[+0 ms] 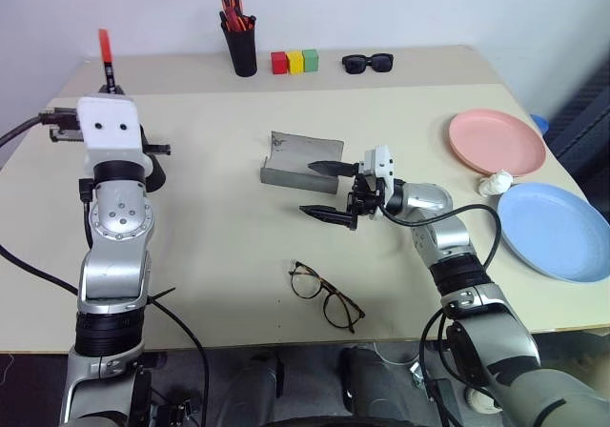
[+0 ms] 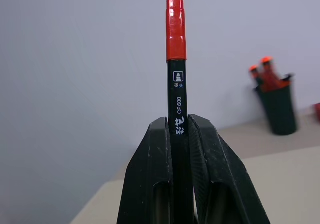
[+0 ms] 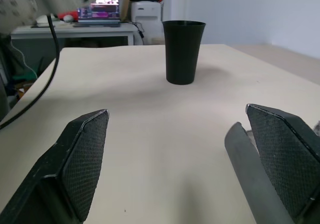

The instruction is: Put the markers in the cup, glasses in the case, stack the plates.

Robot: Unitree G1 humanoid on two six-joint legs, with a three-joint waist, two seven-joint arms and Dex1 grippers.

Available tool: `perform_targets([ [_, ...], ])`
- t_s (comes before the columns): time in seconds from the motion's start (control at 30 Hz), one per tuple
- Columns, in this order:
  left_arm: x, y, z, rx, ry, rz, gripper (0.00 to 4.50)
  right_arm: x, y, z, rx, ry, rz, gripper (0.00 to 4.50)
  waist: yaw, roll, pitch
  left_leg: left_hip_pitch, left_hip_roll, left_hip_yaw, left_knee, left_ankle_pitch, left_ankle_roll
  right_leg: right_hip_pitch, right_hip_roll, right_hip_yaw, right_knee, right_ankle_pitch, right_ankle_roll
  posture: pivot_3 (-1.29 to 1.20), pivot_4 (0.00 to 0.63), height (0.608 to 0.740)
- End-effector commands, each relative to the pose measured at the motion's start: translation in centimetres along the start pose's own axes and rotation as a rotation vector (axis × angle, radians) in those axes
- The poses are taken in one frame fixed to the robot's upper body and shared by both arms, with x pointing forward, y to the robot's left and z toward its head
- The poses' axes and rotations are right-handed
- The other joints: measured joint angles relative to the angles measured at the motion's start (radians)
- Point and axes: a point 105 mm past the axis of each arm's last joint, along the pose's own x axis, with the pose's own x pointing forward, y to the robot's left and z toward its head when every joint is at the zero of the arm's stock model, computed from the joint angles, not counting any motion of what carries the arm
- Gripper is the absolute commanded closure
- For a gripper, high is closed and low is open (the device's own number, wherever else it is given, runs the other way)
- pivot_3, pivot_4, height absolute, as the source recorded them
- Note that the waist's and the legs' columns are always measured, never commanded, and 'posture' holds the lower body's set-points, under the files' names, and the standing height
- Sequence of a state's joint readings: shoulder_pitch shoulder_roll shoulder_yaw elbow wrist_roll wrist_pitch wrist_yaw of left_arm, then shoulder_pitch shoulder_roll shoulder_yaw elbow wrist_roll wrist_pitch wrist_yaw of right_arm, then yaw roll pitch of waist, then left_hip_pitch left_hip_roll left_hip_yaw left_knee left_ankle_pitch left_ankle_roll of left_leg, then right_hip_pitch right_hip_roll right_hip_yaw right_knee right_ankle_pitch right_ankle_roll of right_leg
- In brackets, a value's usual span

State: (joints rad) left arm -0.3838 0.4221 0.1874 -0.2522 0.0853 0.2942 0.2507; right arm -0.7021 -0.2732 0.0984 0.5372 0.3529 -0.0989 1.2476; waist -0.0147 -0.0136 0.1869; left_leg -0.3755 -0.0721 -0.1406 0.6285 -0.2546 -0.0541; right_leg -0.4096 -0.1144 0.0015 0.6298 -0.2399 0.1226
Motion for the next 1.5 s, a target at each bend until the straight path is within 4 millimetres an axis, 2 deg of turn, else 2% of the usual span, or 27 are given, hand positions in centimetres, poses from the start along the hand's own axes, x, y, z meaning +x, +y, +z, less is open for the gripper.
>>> perform_targets([
  [0.03, 0.5, 1.3, 0.3, 0.022, -0.062, 0.075, 4.40, 0.4, -0.5, 1.2, -0.049, -0.034, 0.003, 0.00, 0.002, 0.000, 0.000, 0.000, 0.000, 0.000, 0.000, 0.000, 0.000, 0.000, 0.000, 0.000, 0.000, 0.000, 0.000, 0.00, 0.150, 0.740],
  [0.27, 2.1, 2.2, -1.4, 0.030, -0.068, 0.146, 4.40, 0.5, -0.4, 1.1, -0.051, -0.036, 0.008, 0.00, 0.001, 0.000, 0.000, 0.000, 0.000, 0.000, 0.000, 0.000, 0.000, 0.000, 0.000, 0.000, 0.000, 0.000, 0.000, 0.00, 0.150, 0.740],
  [0.6, 4.3, 2.7, -2.7, 0.003, -0.054, 0.219, 4.40, 0.1, -0.4, 1.3, -0.056, -0.034, -0.001, 0.00, -0.001, 0.000, 0.000, 0.000, 0.000, 0.000, 0.000, 0.000, 0.000, 0.000, 0.000, -0.001, 0.001, 0.000, 0.000, 0.00, 0.150, 0.740],
  [1.03, 4.9, 1.2, -4.8, -0.015, -0.016, 0.212, 4.40, 0.1, -0.4, 1.3, -0.050, -0.038, -0.009, 0.00, -0.002, 0.000, 0.000, 0.000, 0.000, 0.000, 0.000, 0.000, 0.000, -0.001, 0.000, -0.001, 0.001, 0.001, 0.001, 0.00, 0.150, 0.740],
  [1.5, 4.9, 0.3, -4.6, -0.022, -0.035, 0.188, 4.40, 0.4, -1.4, 3.3, -0.028, -0.164, -0.085, 0.00, -0.002, 0.000, 0.000, 0.000, 0.000, 0.000, 0.000, 0.000, 0.000, -0.001, 0.000, -0.001, 0.001, 0.001, 0.001, 0.00, 0.150, 0.740],
])
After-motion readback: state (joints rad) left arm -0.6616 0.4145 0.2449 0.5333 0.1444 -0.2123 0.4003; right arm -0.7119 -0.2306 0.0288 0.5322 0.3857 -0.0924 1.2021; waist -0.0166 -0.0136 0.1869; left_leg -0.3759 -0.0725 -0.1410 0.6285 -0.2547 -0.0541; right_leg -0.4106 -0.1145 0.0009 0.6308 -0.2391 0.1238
